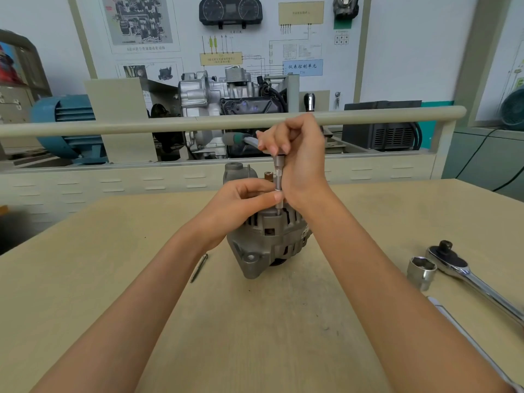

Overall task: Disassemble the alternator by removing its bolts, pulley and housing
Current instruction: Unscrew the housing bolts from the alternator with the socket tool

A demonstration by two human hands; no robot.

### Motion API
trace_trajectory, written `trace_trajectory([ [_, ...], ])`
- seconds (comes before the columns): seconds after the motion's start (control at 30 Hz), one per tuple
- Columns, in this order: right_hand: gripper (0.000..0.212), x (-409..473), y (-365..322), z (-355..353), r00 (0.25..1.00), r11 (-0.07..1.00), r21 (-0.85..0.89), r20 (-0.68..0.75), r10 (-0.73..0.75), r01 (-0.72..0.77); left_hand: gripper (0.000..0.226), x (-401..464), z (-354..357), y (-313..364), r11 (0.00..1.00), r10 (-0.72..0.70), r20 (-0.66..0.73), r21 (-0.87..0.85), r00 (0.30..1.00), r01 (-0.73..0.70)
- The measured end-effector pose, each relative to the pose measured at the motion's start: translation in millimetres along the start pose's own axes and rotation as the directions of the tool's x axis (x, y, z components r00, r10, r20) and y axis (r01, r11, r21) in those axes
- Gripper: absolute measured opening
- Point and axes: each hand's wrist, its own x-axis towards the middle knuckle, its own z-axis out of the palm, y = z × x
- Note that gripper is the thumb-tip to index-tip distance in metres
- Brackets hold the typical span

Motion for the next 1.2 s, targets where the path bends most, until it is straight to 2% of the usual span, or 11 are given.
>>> trace_trajectory([
  [0.1, 0.034, -11, 8, 7, 0.962, 0.880, -0.414, -0.039, -0.272, 0.232, 0.013, 0, 0, -1, 1.000, 0.018, -0.002, 0.019, 1.000, -0.018],
  [0.2, 0.024, -22, 19, 13, 0.798, 0.339, -0.859, 0.125, -0.590, 0.385, 0.026, 0, -2, -2, 0.997, 0.044, -0.031, 0.068, 0.999, -0.042],
  [0.27, 0.026, -23, 20, 16, 0.775, 0.205, -0.922, 0.139, -0.616, 0.329, 0.028, 0, -3, -3, 0.996, 0.044, -0.035, 0.080, 0.998, -0.041],
  [0.43, 0.036, -9, 2, 10, 0.962, 0.797, -0.558, 0.002, -0.274, 0.229, 0.013, 0, 0, -2, 0.999, 0.012, 0.009, 0.032, 1.000, -0.012],
  [0.53, 0.055, 2, -2, 3, 0.999, 0.986, -0.159, 0.004, -0.047, 0.047, 0.028, 0, -3, -2, 1.000, -0.008, 0.034, 0.002, 0.999, 0.008],
  [0.67, 0.068, 8, 0, -3, 0.997, 0.994, 0.084, 0.038, 0.061, -0.064, 0.027, 0, -2, -1, 1.000, -0.003, 0.024, 0.001, 1.000, 0.003],
  [0.83, 0.047, -8, 11, 10, 0.971, 0.922, -0.331, -0.055, -0.234, 0.203, 0.028, 1, -2, -3, 0.999, 0.034, 0.006, 0.021, 0.999, -0.034],
  [0.93, 0.036, -17, 23, 20, 0.793, 0.477, -0.750, 0.101, -0.601, 0.458, 0.044, 1, -6, -6, 0.997, 0.049, -0.029, 0.060, 0.998, -0.047],
  [1.03, 0.029, -19, 31, 22, 0.680, 0.151, -0.908, 0.175, -0.713, 0.392, 0.045, 3, -7, -9, 0.995, 0.049, -0.060, 0.085, 0.997, -0.044],
  [1.1, 0.027, -17, 29, 20, 0.729, 0.230, -0.903, 0.122, -0.674, 0.364, 0.042, 3, -5, -8, 0.995, 0.025, -0.055, 0.097, 0.998, -0.019],
  [1.2, 0.036, -10, 17, 17, 0.902, 0.705, -0.635, -0.031, -0.431, 0.315, 0.038, 3, -4, -5, 0.998, -0.001, -0.002, 0.059, 1.000, 0.001],
])
